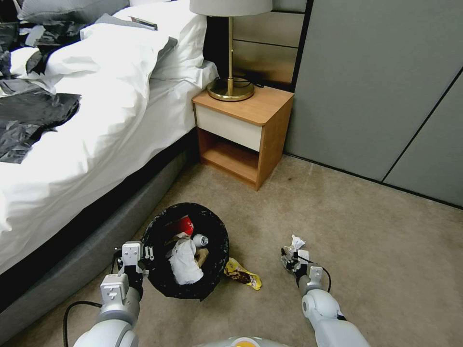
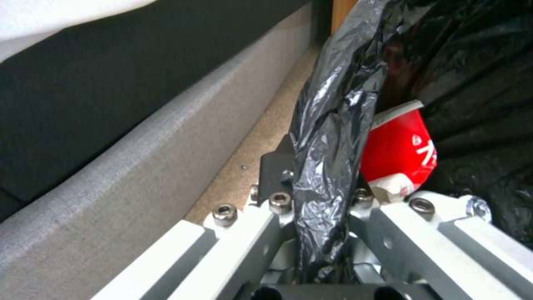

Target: Pick up the trash bin, then pick up the garbage from the floor and place it into the trash bin.

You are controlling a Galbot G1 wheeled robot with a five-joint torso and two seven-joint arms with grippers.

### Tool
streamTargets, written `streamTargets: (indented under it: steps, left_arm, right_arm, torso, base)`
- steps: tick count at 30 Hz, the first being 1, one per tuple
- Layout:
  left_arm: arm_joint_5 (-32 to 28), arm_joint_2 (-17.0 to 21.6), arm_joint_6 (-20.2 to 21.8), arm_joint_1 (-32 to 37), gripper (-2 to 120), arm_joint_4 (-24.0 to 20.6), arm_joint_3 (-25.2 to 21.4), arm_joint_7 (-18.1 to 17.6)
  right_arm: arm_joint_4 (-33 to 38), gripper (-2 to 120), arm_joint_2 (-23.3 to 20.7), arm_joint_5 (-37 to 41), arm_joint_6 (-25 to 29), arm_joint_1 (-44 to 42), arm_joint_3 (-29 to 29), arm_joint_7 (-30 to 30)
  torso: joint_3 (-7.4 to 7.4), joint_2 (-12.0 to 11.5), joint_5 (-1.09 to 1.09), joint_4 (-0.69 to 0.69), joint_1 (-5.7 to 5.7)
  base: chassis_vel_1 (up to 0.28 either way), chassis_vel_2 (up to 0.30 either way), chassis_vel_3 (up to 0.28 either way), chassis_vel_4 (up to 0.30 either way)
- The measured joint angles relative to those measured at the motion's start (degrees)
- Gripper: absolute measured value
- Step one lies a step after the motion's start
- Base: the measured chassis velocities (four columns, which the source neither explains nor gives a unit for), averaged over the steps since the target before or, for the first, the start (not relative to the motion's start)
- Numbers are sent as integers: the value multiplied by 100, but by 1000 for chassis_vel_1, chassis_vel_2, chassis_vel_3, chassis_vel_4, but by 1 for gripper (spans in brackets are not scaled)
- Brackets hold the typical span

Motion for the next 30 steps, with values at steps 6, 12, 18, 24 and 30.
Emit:
streamTargets:
  steps: [6, 12, 18, 24, 30]
  left_arm:
    - [-1, 1, -7, -6, 0, -3, -20, 0]
    - [-2, -1, -6, -58, 0, 30, 3, 1]
    - [-17, 11, -5, -65, 0, 37, -3, 3]
    - [-24, 11, 1, -89, 0, 54, 0, 3]
    - [-26, 11, 4, -94, 0, 76, 6, 3]
  right_arm:
    - [-20, 41, 0, -21, 51, 14, 2, 12]
    - [-73, 23, 8, -85, 164, 16, 21, 16]
    - [-81, 8, -16, -106, 211, 24, 45, 14]
    - [129, 0, -74, -109, 297, -60, 49, 11]
    - [1218, 0, -215, 33, 458, -448, -19, 18]
  torso:
    - [1, 0, 0, -3, 0]
    - [1, 0, 5, 4, 0]
    - [2, -1, 10, 6, 1]
    - [3, -2, 12, 5, 1]
    - [3, -2, 8, 2, 2]
  base:
    - [0, 0, 0, 0]
    - [0, 0, 0, 0]
    - [0, 0, 0, 0]
    - [0, 0, 0, 0]
    - [0, 0, 0, 0]
